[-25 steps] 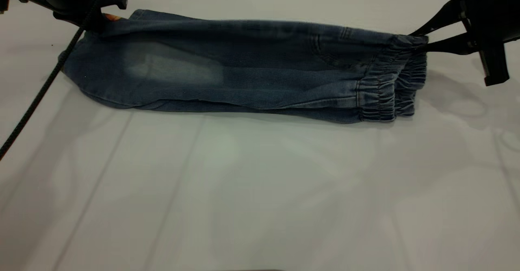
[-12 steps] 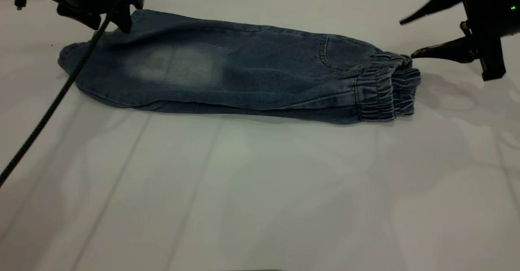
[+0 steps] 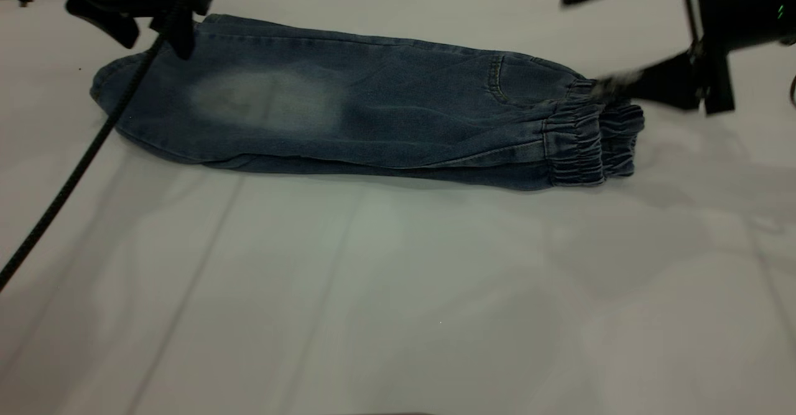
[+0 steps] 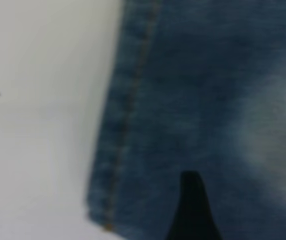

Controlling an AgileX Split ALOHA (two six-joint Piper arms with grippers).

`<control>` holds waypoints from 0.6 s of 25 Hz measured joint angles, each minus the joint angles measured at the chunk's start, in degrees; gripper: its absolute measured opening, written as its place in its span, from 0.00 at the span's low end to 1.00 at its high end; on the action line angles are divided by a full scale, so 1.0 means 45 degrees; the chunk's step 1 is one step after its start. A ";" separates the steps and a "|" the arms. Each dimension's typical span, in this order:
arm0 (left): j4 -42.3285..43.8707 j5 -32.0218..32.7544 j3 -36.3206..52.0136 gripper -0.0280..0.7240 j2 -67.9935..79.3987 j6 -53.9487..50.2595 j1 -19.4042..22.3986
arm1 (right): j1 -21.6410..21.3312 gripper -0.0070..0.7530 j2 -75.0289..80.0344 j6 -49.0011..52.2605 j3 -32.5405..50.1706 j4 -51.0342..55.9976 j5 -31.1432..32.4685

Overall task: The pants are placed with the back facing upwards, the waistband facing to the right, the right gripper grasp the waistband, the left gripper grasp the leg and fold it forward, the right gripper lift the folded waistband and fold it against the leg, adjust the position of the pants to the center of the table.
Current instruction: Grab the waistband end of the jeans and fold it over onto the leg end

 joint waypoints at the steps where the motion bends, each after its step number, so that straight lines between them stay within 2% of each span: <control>1: -0.0055 0.0000 0.0000 0.68 0.0000 0.0107 -0.0134 | 0.0339 0.80 0.0000 0.0246 0.0000 -0.0560 -0.0086; 6: -0.0197 -0.0130 0.0000 0.68 0.0000 0.0233 -0.0663 | 0.1769 0.81 0.0012 0.2155 0.0000 -0.2037 -0.1912; 11: -0.0197 -0.0219 0.0000 0.68 0.0000 0.0263 -0.0848 | 0.1880 0.81 0.0327 0.3284 0.0000 -0.1145 -0.3383; 15: -0.0197 -0.0234 0.0000 0.68 0.0000 0.0262 -0.0903 | 0.1880 0.80 0.0848 0.3349 0.0000 0.0331 -0.3636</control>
